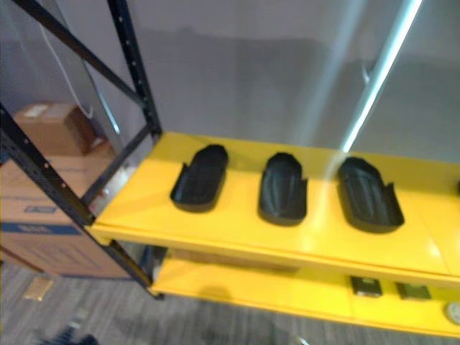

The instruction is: Walk over and take plastic housings, then place them on the shelf

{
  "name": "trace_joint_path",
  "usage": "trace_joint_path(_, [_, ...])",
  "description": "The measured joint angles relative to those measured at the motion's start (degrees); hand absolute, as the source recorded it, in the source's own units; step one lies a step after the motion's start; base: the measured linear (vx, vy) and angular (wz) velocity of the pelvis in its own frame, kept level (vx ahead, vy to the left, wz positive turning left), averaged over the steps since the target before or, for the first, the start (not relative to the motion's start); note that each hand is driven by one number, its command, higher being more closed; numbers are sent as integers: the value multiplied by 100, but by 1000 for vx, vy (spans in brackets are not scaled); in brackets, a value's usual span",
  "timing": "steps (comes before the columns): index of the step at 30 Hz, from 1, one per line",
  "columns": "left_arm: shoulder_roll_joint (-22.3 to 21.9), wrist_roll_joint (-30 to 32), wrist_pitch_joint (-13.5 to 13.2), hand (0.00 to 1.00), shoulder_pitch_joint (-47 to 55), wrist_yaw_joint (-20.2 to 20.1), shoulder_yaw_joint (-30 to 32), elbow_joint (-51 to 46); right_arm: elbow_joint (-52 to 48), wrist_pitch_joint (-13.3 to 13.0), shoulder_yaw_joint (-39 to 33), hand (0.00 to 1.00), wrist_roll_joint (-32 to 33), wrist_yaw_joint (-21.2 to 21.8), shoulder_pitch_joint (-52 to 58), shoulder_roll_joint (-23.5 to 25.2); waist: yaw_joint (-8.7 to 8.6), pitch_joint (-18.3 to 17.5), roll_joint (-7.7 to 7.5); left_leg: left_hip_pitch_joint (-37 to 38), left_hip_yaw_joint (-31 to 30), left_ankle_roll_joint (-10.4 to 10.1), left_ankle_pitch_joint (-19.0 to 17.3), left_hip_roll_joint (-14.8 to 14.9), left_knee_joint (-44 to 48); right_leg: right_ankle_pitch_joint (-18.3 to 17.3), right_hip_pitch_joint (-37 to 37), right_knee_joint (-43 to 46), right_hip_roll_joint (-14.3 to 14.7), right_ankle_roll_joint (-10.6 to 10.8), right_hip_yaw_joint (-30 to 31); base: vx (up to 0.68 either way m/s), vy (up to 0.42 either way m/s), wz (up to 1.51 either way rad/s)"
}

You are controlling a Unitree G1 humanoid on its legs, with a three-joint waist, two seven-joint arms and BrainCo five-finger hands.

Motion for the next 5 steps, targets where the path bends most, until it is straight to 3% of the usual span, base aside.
trace_joint_path(1, [-2, -100, 244, 0, -2, -217, -13, 282, 37, 0, -95, 0, 0, 38, -1, 0, -45, 3, 20, 30, 31, 7, -6, -2, 0, -11, 6, 12, -8, -5, 23, -16, 5, -12])
trace_joint_path(5, [-8, -91, 622, 0, 37, -647, -67, 621, 67, 25, -193, 0, -158, 55, -4, -4, -130, 106, 265, 126, 151, 14, -16, 4, -1, 14, 4, 31, -13, 34, 166, -29, 7, -15])
